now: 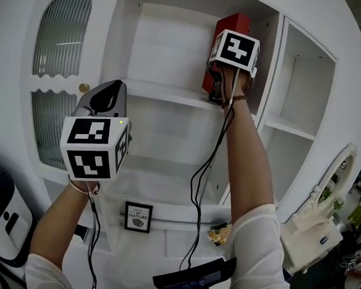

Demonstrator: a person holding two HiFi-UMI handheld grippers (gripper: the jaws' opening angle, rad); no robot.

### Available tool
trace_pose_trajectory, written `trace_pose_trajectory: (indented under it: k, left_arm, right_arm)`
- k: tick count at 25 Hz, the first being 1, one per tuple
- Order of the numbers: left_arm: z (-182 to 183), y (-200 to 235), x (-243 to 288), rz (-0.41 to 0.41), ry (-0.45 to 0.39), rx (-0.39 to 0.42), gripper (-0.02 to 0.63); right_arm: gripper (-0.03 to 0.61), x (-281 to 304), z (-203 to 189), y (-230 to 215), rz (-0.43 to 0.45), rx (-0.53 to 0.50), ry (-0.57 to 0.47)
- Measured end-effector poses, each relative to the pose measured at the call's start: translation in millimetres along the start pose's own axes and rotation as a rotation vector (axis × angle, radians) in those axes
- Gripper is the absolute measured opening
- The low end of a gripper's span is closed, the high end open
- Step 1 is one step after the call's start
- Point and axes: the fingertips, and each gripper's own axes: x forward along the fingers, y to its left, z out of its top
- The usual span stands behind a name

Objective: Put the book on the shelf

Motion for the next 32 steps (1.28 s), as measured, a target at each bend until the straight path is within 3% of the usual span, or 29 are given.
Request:
trace_pose_trajectory:
  k: [7,17,32]
  left_arm:
    - [-3,-4,0,-0.007,0.002,-0.025,0.009]
    - [-9,-8,-3,0.001,0.024,0.0,0.009]
    - [-6,-12,-28,0.001,0.034,-0.013,0.009]
  right_arm:
    - [0.189,9,-4,0,-0.001,-0.017,0.014]
    - [0.193,8,-4,3,0.033,-0.024,-0.001]
    - [0.207,-26,9,7,0.048,-0.033,-0.037]
